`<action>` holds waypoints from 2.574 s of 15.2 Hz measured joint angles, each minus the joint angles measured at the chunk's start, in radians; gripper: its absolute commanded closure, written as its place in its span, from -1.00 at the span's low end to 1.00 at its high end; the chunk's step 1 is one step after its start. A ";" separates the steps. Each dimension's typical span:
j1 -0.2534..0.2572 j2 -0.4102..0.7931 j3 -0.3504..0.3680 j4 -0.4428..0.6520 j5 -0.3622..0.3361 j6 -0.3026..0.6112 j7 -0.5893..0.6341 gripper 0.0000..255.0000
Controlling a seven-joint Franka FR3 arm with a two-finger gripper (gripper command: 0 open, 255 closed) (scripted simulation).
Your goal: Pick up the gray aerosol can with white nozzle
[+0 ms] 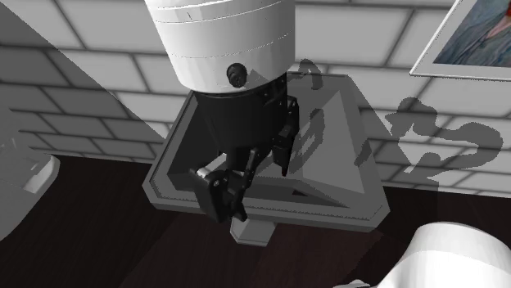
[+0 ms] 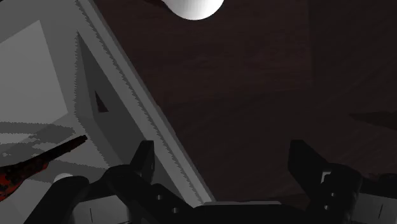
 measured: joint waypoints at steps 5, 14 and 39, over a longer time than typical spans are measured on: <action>-0.024 0.058 -0.056 -0.022 -0.029 0.088 -0.039 -1.00; -0.070 0.299 -0.200 -0.033 -0.055 0.362 -0.138 -1.00; -0.194 1.125 -0.379 0.322 0.347 0.766 -0.572 -1.00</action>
